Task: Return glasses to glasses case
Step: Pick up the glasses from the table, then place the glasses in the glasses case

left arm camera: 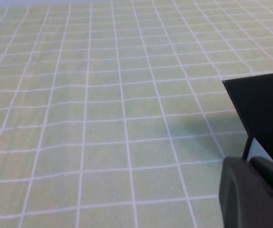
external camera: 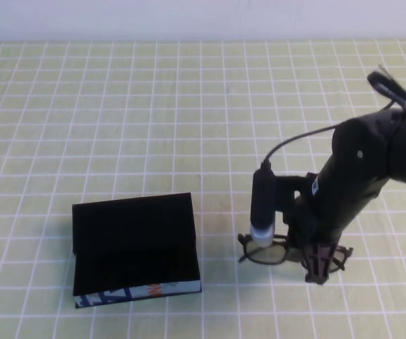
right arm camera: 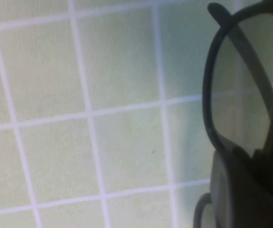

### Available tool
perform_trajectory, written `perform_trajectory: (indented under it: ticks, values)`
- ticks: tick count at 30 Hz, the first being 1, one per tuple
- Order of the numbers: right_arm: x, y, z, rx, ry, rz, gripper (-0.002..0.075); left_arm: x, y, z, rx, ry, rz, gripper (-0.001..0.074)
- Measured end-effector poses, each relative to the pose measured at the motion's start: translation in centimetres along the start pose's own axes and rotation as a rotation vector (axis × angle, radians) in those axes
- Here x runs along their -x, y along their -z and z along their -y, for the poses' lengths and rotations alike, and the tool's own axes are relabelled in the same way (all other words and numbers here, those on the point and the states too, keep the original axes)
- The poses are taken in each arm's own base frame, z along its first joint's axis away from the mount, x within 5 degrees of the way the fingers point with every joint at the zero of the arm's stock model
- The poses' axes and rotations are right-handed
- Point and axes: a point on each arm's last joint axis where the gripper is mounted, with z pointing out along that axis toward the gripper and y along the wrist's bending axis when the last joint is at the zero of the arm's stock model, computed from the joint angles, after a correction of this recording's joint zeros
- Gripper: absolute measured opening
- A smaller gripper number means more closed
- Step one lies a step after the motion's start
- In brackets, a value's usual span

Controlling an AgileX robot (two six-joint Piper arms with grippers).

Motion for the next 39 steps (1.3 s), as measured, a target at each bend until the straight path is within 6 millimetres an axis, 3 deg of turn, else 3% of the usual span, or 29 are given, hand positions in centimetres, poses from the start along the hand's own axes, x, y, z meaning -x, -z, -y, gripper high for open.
perform_trajectory:
  ticks: [6, 12, 14, 19, 24, 30, 39]
  values:
    - [2.7, 3.9, 0.8, 0.002, 0.000, 0.119, 0.0040, 0.0, 0.0, 0.0, 0.000, 0.000, 0.000, -0.0003]
    - [7.6, 7.6, -0.2, -0.022, 0.085, 0.269, 0.0040, 0.0, 0.0, 0.0, -0.001, 0.012, 0.000, -0.0003]
    - [9.4, 7.9, -0.8, -0.016, 0.125, 0.299, 0.0040, 0.0, 0.0, 0.0, -0.001, 0.012, 0.000, -0.0003]
    - [13.3, 6.7, -2.2, 0.019, 0.213, 0.318, 0.0040, 0.0, 0.0, 0.0, -0.002, 0.016, 0.000, -0.0003]
    - [16.0, 3.7, -3.1, 0.064, 0.270, 0.293, 0.0040, 0.0, 0.0, 0.0, -0.002, 0.016, 0.000, -0.0003]
    - [16.6, 1.2, -3.1, 0.096, 0.271, 0.260, 0.0040, 0.0, 0.0, 0.0, -0.002, 0.017, 0.000, -0.0003]
    - [16.9, -0.4, -2.7, 0.089, 0.280, 0.260, 0.0040, 0.0, 0.0, 0.0, -0.002, 0.017, 0.000, -0.0003]
